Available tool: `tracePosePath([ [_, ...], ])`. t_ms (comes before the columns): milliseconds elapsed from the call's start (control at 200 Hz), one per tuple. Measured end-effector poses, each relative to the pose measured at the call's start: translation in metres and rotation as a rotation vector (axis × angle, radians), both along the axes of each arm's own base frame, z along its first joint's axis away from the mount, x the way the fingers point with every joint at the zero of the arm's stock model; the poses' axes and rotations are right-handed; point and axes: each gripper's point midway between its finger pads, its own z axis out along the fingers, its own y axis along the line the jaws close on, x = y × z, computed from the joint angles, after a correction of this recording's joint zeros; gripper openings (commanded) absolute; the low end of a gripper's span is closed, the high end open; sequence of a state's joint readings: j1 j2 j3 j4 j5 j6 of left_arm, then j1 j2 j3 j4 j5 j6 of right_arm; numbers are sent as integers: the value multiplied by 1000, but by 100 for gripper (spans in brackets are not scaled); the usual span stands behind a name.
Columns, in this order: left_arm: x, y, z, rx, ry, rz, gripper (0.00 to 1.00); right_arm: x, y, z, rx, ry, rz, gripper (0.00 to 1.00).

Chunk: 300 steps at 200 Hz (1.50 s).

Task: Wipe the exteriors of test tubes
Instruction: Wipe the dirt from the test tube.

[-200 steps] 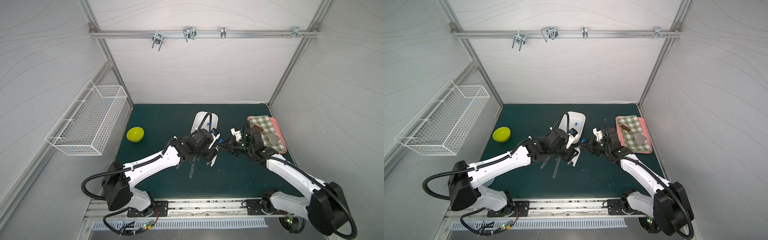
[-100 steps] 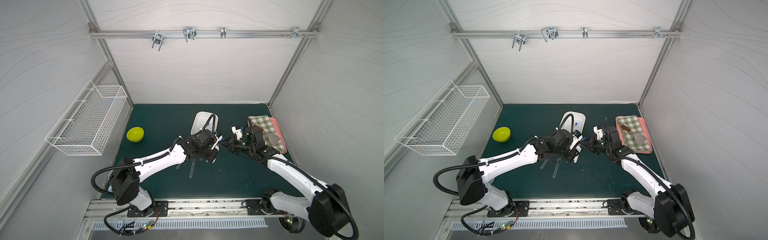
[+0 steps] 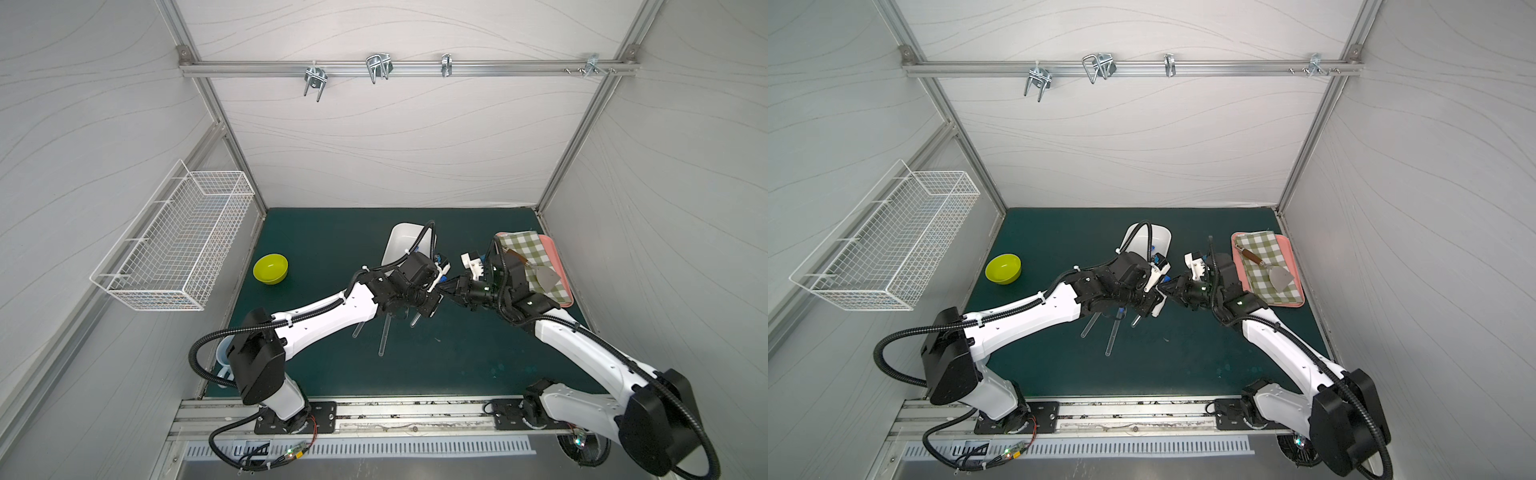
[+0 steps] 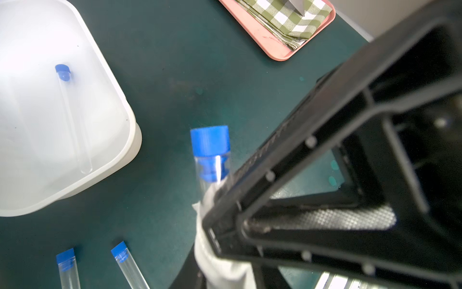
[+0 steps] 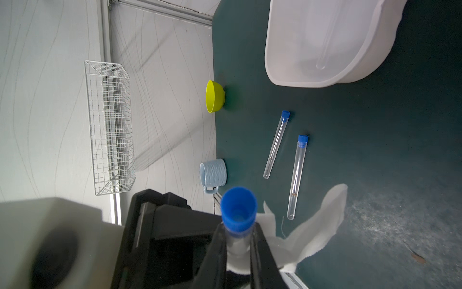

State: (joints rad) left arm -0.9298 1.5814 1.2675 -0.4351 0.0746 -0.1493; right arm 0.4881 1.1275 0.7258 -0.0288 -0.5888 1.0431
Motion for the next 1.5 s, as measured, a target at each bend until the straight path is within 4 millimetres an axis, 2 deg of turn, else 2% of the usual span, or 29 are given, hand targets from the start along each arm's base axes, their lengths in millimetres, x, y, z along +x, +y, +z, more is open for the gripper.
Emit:
tracePosePath([
  [245,-14,13,-14,6,42,12,25,20,-3,11,-2,-20,-13,4],
  [465,-15,14,-12,7,38,10,25,17,0,12,1,-24,-1,4],
  [675,-8,12,-4,-2,14,6,25,-4,9,9,1,-20,44,4],
  [785,-5,9,0,-6,8,2,25,-8,9,8,2,-19,49,4],
  [985,-7,8,0,-12,19,-2,24,-3,5,6,1,-12,35,4],
  [1096,-9,10,-5,-16,31,5,24,11,-3,5,-5,-3,7,4],
  [1246,-16,19,-14,-6,53,15,25,26,-9,14,-4,-28,-11,4],
  [1406,-16,20,-12,-10,46,17,25,22,-6,16,1,-34,8,4],
  [1501,-13,21,-9,-7,33,17,25,13,-1,12,-2,-29,28,4],
])
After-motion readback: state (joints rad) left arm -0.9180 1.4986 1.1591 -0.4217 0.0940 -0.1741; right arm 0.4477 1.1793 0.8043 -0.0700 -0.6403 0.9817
